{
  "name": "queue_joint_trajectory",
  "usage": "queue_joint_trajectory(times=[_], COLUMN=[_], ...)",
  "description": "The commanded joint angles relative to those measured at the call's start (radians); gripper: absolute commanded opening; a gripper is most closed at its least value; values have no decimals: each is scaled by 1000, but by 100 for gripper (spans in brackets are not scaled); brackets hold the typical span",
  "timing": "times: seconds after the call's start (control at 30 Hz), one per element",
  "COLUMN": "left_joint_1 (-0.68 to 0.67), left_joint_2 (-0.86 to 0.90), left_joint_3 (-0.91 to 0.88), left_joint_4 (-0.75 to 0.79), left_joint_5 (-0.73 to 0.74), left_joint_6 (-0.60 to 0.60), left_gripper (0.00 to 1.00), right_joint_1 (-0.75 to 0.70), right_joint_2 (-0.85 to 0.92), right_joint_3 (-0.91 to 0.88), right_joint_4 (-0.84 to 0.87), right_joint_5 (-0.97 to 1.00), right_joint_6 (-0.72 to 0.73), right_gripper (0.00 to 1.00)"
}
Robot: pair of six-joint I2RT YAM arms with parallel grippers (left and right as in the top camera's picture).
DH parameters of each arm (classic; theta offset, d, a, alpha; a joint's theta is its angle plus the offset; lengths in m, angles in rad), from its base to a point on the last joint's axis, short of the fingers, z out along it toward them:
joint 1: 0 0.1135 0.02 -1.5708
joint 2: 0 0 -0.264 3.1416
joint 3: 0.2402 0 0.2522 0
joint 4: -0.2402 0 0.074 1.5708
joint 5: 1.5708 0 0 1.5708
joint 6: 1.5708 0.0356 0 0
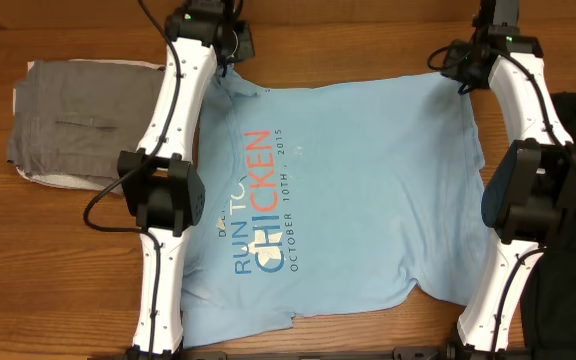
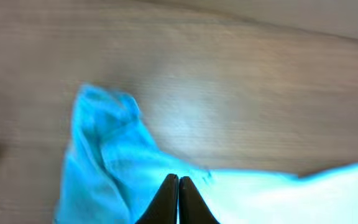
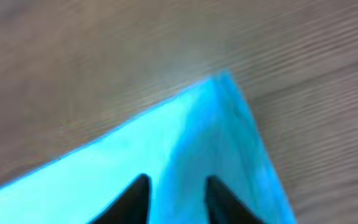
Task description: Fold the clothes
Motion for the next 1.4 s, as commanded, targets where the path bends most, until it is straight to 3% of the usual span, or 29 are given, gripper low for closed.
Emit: queue_joint_trajectory(times=[0.0, 0.2, 0.37, 0.4, 0.47, 0.83, 1.03, 1.17, 1.37], left_joint_1=[3, 10, 60, 81, 111, 212, 214, 233, 327], left_joint_2=[-11, 5, -20, -27, -27, 14, 15, 15, 15], left_joint_3=[13, 13, 13, 13, 13, -16, -144, -268, -292], left_joint_4=[-51, -222, -378, -419, -459, -480, -435, -390, -378], left_joint_5=[57, -14, -44, -38, -26, -103, -114, -216, -232], left_joint_6=[-40, -38, -24, -24, -3, 32, 55, 53, 57], left_gripper=[4, 4, 4, 4, 4, 4, 4, 4, 4], right_joint_1=[-3, -3, -3, -3, -3, -2, -2, -2, -2], right_joint_2=[-10, -10, -10, -10, -10, -10, -10, -10, -10], right_joint_3=[22, 21, 21, 21, 21, 21, 21, 21, 21], right_joint_4=[-51, -159, -219, -233, -240, -235, -233, -233, -233], right_joint_5=[-30, -60, -166, -172, -172, -172, -172, -172, -172], right_joint_6=[1, 1, 1, 1, 1, 1, 1, 1, 1], right_gripper=[23, 24, 38, 62, 100, 100, 100, 100, 100])
